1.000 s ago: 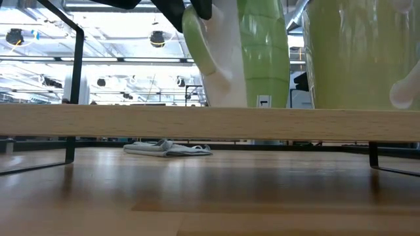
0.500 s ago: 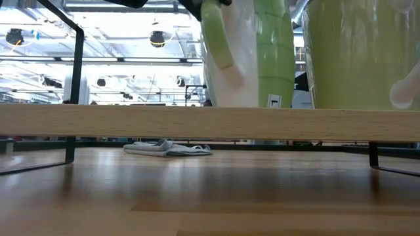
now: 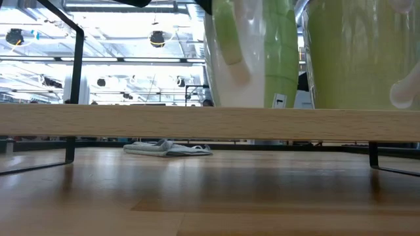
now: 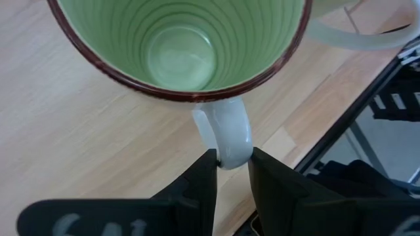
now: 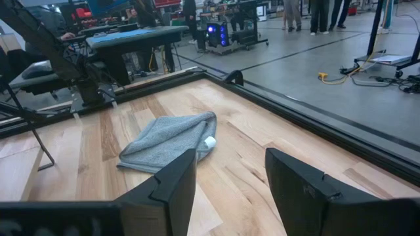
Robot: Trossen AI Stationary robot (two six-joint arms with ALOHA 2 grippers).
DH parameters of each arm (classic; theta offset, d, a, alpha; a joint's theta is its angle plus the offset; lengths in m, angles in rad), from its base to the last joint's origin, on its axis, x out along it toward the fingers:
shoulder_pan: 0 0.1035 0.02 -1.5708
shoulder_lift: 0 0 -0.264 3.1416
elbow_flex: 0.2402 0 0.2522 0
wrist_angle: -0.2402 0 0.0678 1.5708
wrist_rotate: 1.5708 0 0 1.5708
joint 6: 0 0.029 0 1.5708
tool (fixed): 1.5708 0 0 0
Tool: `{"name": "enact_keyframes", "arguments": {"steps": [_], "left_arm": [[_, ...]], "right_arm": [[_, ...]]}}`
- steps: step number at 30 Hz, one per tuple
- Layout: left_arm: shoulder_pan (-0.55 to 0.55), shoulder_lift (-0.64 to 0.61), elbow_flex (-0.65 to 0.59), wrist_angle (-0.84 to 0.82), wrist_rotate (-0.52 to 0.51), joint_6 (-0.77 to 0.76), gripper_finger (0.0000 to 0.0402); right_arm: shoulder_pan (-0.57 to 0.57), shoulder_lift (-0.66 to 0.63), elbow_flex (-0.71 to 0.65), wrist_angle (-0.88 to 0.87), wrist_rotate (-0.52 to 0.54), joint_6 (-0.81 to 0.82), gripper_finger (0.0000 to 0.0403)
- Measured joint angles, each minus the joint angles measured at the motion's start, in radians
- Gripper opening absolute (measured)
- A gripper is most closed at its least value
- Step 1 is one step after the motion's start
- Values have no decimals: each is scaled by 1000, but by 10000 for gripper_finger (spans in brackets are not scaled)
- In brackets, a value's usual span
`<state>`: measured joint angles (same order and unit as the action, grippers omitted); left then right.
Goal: Stack small to large cups/mugs on shelf
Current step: Put the green mug on the shelf
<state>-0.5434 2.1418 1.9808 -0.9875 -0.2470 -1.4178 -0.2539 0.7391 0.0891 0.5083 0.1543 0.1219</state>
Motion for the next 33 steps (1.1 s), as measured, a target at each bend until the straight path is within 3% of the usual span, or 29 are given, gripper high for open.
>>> {"name": "enact_keyframes", "arguments": {"steps": [33], "left_arm": [[1,5,0,77,7,-18,76]], "right_arm": [[37,0,0,-8,0,-26,205]]}}
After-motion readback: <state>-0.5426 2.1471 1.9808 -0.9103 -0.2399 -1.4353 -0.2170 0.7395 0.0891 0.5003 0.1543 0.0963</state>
